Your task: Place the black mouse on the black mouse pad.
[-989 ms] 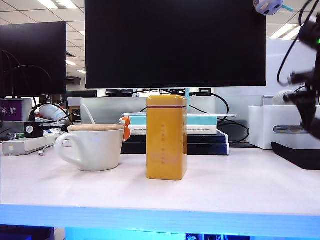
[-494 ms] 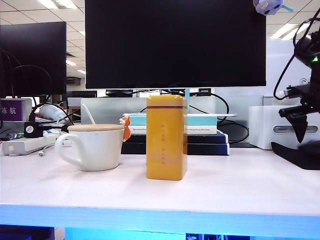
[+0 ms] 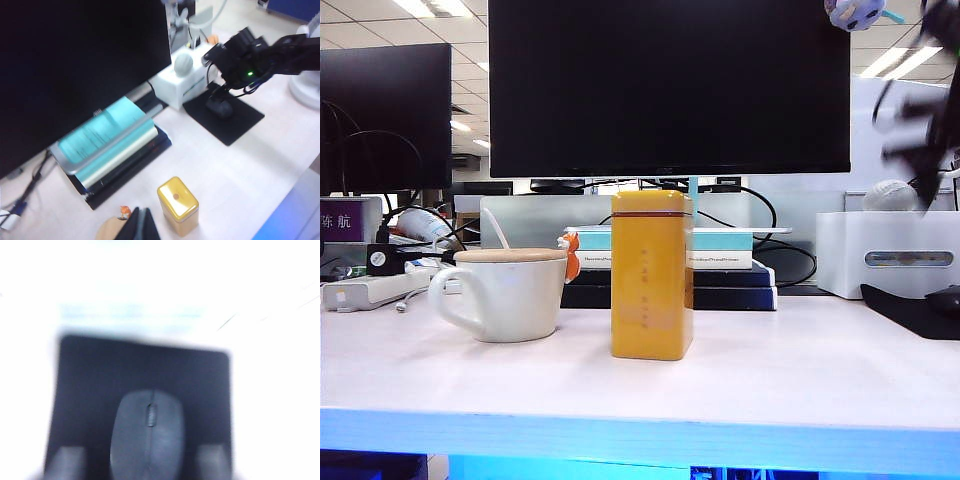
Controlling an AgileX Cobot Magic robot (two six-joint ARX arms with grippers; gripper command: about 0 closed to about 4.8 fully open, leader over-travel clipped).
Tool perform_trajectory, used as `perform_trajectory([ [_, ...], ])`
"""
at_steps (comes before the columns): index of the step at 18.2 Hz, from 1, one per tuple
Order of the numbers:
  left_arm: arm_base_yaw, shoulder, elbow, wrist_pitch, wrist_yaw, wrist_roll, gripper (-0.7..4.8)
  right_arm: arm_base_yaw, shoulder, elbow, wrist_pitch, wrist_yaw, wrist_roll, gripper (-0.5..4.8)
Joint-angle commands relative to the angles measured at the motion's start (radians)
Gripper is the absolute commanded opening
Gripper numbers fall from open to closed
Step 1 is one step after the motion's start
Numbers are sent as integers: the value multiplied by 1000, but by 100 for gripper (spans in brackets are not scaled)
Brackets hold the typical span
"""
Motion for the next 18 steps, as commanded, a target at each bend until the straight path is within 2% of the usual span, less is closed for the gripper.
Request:
perform_trajectory([
  [1,0,-81,4,-6,-15,6,-6,1,-180,5,-45,-2,2,-1],
  [3,0,-166,4,-5,-73,2,-5,6,-343,5,-99,-46,-5,-1],
  [6,0,-315,4,-8,-135,-55,-6,27,-614,4,-207,-117,-6,-1],
  [8,0,-401,1,-8,-141,-58,-6,51,-736,-8,-269,-158,-4,-1],
  [10,0,-467,-5,-8,-142,-119,-5,93,-853,-64,-263,-147,2,-1],
  [12,0,-515,-10,-9,-141,-150,-6,104,-978,-167,-234,-159,29,-1],
  [13,0,-551,-24,-9,-140,-147,-6,110,-1108,-294,-215,-204,82,-1],
  [14,0,-578,-157,-9,-130,-143,-6,116,-1375,-544,-179,-238,81,-1],
  [17,0,-579,-320,-8,-71,-139,-6,116,-1554,-679,-158,-238,81,-1],
  [18,0,-579,-421,10,-63,-134,-6,116,-1621,-740,-161,-244,81,-1],
])
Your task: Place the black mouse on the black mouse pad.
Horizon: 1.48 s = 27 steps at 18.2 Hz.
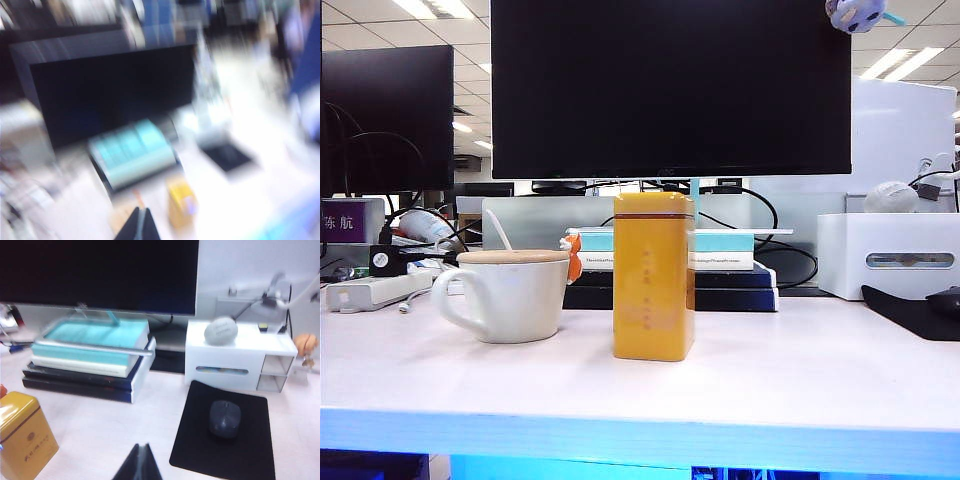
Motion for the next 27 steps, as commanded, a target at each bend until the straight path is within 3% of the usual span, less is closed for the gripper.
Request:
perform_trajectory([
  [1,0,-13,-266,81,48,19,-6,-1,-147,-135,8,-20,4,-1],
  [6,0,-100,-708,510,74,12,-6,0,-172,-211,46,-55,6,-1],
  [10,0,-116,-997,747,37,11,-6,0,-176,-262,80,-56,66,-1],
  [12,0,-116,-1175,935,35,16,-6,0,-176,-313,139,-56,76,-1],
  [17,0,-111,-1505,1241,-116,-5,-6,0,-175,-430,243,-50,112,-1],
  [20,0,-109,-1683,1419,-47,-84,-6,0,-175,-499,289,-49,130,-1],
  [22,0,-108,-1788,1519,23,-92,-6,0,-175,-540,294,-49,154,-1],
  [25,0,-109,-1903,1596,144,-90,-6,0,-176,-622,295,-53,165,-1],
  [27,0,-109,-1956,1603,161,-91,-6,0,-177,-664,296,-56,166,-1],
])
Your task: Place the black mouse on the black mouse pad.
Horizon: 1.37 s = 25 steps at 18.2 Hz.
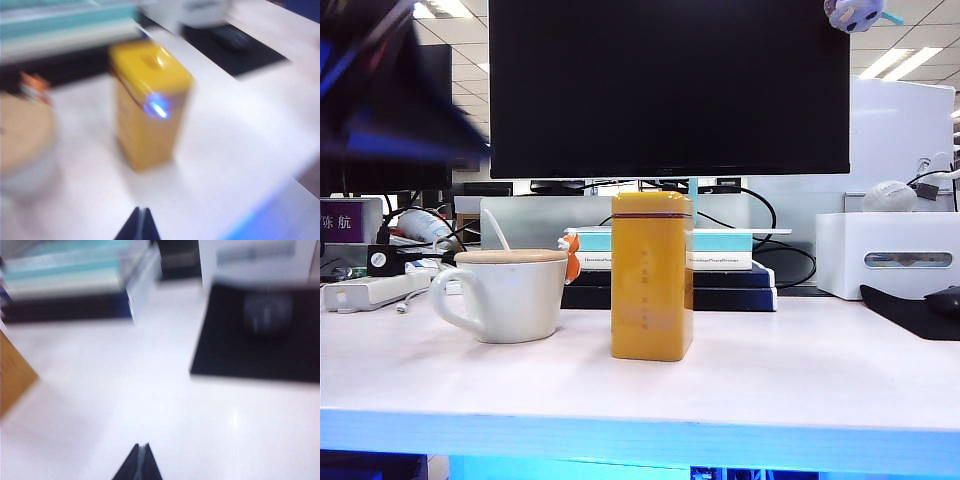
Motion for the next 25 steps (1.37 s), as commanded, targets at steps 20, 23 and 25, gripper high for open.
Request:
perform_trajectory([
  [20,102,-344,-336,71,-149,1,-6,-1,-2,-30,17,0,3,-1],
  [23,264,-479,-336,-32,-50,1,-6,-1,-2,-30,17,0,3,-1],
  [25,377,-572,-336,-73,35,1,-6,-1,-2,-30,17,0,3,-1],
])
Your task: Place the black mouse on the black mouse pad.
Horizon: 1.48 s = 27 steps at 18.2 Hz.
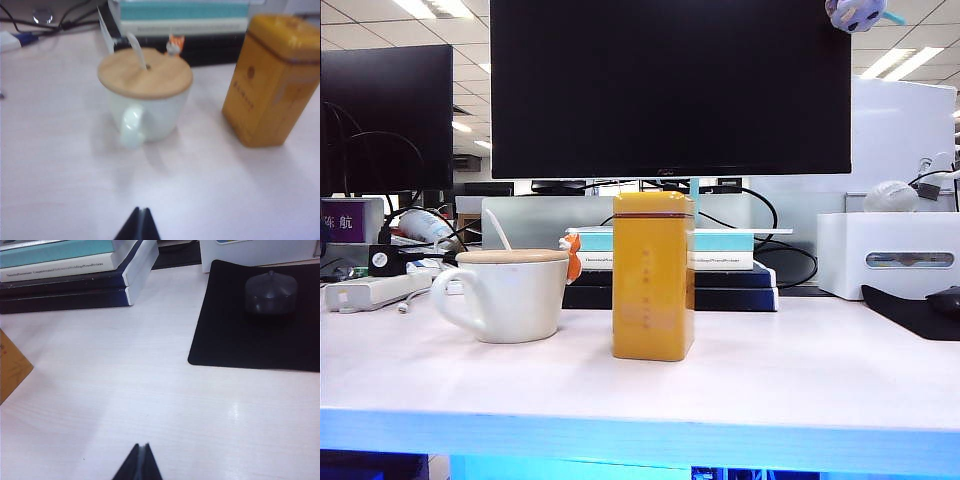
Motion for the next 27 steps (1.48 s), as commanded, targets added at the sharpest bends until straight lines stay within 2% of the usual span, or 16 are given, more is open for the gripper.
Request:
perform_trajectory([
  [1,146,-130,2,-68,122,4,-6,0,0,-5,4,0,3,-1],
  [6,264,-295,2,-261,131,1,-5,0,0,-5,4,0,3,-1],
  [13,421,-322,2,-266,158,1,-4,0,0,-5,4,0,3,-1],
  [24,435,-322,2,-266,145,1,-4,0,0,-8,16,1,3,-1],
  [27,435,-322,2,-266,145,1,-4,-1,0,-9,16,46,2,-1],
])
